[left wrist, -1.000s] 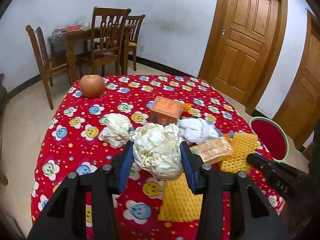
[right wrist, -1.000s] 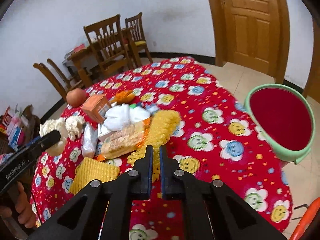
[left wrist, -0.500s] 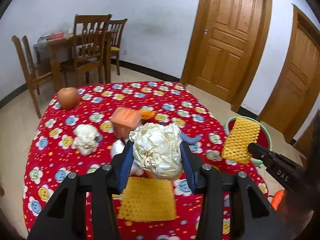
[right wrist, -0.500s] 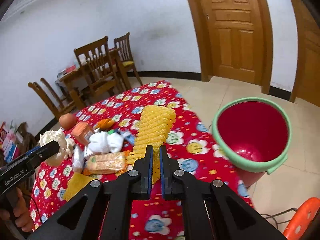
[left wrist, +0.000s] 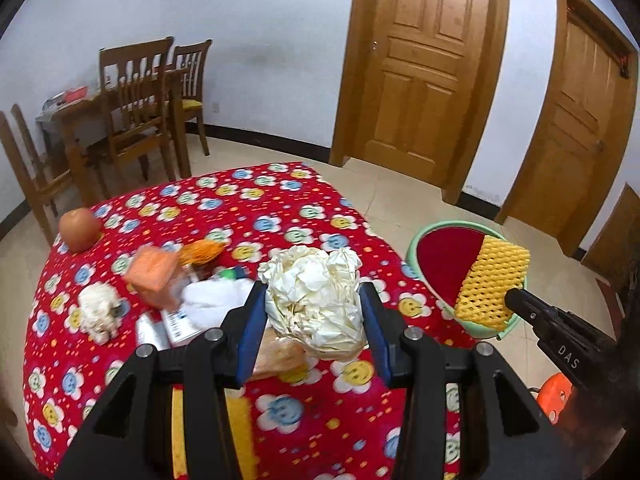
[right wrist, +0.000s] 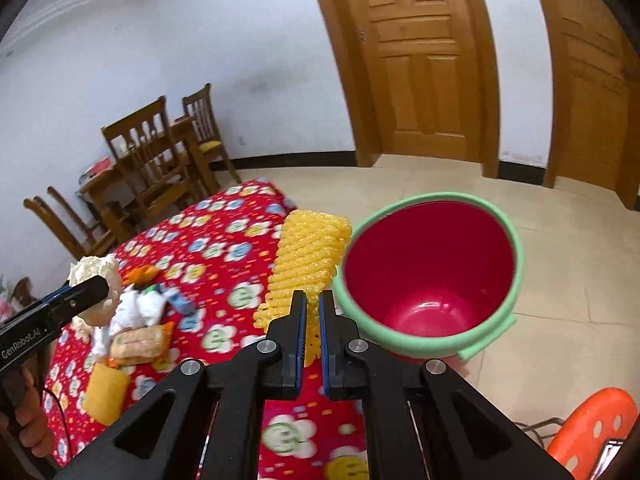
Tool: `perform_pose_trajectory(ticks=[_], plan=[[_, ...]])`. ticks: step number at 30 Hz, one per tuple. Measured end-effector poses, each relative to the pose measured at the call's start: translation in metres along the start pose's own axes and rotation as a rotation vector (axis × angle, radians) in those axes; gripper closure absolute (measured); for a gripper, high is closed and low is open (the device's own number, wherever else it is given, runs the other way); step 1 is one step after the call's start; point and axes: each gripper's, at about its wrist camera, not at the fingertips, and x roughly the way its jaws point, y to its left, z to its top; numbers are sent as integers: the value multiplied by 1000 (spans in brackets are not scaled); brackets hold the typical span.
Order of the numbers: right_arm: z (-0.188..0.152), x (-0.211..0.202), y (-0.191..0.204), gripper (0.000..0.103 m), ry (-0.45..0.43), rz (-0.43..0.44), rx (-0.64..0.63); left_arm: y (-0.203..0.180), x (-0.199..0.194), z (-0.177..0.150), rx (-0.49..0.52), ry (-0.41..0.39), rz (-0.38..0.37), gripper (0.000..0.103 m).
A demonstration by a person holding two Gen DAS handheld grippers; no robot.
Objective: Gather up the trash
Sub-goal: 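Carry tissue and foam net to the red bucket and open both grippers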
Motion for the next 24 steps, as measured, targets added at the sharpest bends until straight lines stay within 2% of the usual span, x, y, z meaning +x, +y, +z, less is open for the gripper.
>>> perform_pose_trajectory(ticks=[11,24], plan=[[7,11,-57,97,-4,-81,81,-58,40,15,83,41,-43,57],[7,34,-103,96,34,-178,146,-104,80,21,153,83,-105,57]])
